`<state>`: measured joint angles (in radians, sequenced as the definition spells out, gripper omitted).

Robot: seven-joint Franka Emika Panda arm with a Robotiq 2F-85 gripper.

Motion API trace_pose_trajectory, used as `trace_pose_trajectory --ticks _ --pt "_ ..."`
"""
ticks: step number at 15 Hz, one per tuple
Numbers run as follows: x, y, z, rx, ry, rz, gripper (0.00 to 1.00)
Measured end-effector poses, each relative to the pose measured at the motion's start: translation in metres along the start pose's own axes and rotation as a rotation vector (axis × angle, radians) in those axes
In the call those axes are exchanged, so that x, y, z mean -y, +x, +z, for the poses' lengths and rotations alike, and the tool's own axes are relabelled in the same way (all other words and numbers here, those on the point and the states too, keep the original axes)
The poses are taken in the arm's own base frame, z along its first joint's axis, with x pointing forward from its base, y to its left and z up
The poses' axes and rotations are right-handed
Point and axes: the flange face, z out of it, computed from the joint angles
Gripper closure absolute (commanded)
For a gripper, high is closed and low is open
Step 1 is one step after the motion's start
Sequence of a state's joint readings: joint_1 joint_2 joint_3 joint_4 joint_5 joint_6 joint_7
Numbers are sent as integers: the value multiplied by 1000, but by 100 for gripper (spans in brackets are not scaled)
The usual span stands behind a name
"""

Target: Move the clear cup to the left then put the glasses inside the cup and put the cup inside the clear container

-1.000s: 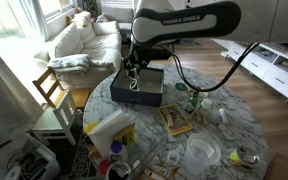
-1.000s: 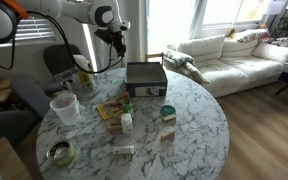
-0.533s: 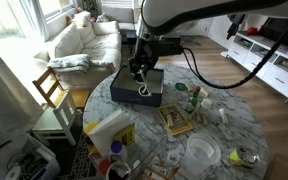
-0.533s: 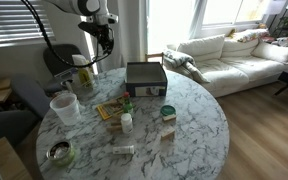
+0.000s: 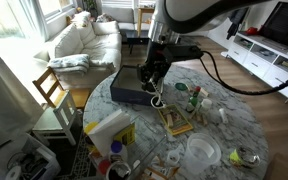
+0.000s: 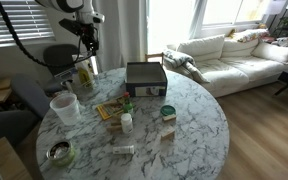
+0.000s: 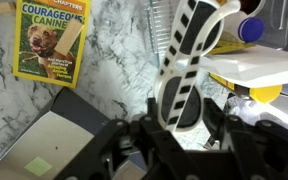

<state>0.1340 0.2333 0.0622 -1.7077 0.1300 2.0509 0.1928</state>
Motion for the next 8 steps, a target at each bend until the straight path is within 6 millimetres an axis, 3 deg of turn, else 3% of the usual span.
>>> trace_pose_trajectory --ticks 2,3,8 --pt "-1 -2 1 1 0 2 52" --pt "-1 -2 1 2 0 2 77" --pt "4 -2 -4 -1 7 -99 77"
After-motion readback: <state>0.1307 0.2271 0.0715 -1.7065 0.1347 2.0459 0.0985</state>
